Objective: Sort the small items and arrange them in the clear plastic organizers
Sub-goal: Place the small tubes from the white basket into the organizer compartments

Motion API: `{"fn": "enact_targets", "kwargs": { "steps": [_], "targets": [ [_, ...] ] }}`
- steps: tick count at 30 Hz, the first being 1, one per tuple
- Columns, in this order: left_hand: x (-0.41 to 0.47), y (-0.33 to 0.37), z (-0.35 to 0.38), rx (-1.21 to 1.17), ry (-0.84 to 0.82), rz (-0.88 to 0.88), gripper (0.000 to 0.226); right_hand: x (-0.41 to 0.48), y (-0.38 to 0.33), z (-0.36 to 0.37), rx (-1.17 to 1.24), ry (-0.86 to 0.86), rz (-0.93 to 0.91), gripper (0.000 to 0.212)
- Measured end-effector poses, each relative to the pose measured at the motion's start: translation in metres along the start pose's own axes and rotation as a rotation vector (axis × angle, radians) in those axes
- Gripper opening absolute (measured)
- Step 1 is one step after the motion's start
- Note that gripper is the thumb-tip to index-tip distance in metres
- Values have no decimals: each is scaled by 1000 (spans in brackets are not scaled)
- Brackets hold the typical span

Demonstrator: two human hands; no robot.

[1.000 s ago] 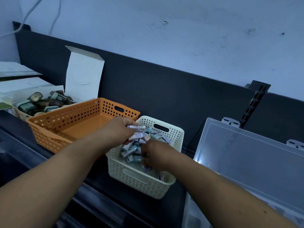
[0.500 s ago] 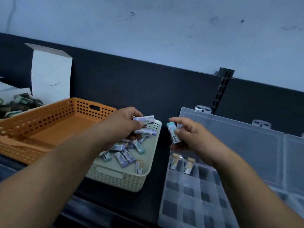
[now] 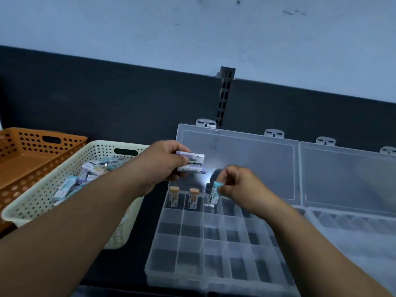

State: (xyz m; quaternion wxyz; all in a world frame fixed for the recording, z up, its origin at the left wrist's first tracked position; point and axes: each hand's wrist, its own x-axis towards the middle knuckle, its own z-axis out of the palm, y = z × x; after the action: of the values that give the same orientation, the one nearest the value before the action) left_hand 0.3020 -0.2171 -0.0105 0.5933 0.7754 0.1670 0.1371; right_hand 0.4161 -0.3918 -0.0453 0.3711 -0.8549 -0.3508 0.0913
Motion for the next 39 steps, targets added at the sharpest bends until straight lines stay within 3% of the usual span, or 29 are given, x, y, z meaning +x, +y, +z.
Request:
{"fn": "enact_targets", "kwargs": {
  "steps": [19,24,27,31,39],
  "targets": [
    [2,-8,5,28,-45,-37,11,7,20,18,-132,-31,33,18],
    [2,-7,10,20,-68,-45,11,4,18,12,84,0,0,28],
    [1,-5,14,-10,-76,-46,10,0,8,2,356,61,-2,17],
    [-1,1,23,-6,-82,-11,8,-8,-6,-10,526,56,-31,12],
    [-2,12,42,23,-69,96,14,-16,-10,-15,455,28,-78,3]
  ]
}}
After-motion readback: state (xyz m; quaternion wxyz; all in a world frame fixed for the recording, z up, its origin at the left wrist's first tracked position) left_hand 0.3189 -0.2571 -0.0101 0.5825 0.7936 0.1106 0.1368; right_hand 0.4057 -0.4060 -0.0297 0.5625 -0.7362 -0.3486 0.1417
